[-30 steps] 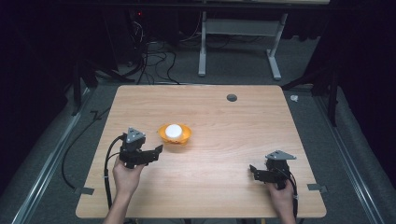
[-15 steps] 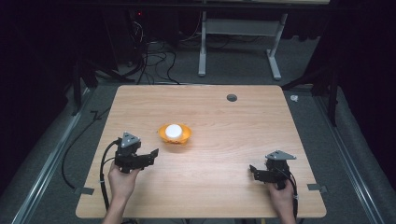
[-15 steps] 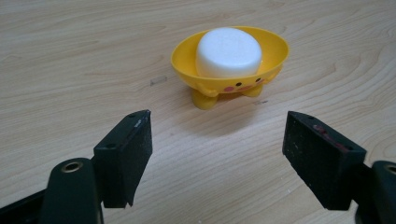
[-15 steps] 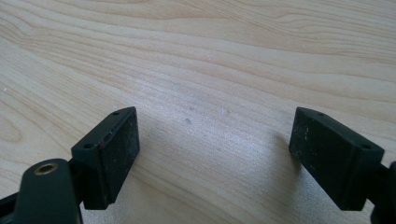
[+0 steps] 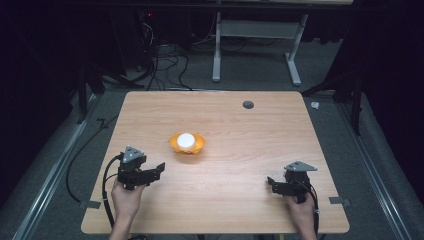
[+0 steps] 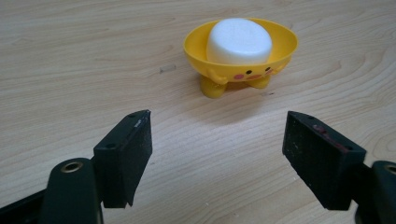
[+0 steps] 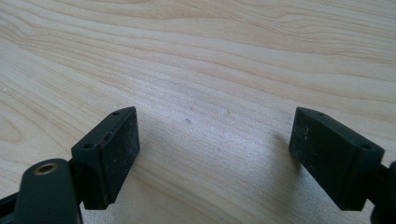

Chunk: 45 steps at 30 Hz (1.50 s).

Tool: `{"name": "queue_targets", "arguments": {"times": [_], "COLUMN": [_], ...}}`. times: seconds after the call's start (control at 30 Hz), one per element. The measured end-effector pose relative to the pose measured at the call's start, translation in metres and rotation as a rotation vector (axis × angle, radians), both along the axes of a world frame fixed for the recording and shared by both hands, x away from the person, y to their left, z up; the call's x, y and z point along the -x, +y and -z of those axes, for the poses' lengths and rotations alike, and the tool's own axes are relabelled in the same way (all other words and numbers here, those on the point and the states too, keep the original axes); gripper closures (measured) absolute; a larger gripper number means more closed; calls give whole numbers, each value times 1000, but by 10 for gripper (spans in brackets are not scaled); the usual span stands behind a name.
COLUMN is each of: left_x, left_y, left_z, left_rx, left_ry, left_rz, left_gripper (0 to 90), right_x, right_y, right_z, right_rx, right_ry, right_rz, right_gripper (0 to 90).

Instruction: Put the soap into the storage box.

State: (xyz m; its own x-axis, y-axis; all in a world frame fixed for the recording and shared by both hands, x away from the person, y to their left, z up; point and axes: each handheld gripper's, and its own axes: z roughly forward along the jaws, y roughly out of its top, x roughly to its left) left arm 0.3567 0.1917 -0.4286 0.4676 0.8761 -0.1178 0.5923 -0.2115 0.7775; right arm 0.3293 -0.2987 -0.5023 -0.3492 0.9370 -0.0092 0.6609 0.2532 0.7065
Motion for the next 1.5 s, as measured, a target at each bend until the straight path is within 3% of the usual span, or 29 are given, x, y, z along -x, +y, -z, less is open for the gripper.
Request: {"name": "queue_targets", "arguments": {"times": [1.5], "left_x": [11], "left_y": [19], "left_z": [37], "left_rx": [23], "left_ry": [77], "left_rz": [-66], "left_gripper": [238], "right_x": [0], "right_y": [0], "right_z": [0], "right_rx": [1], "right_ry": [-1], "right_rz": [-1], "right_gripper": [170]}}
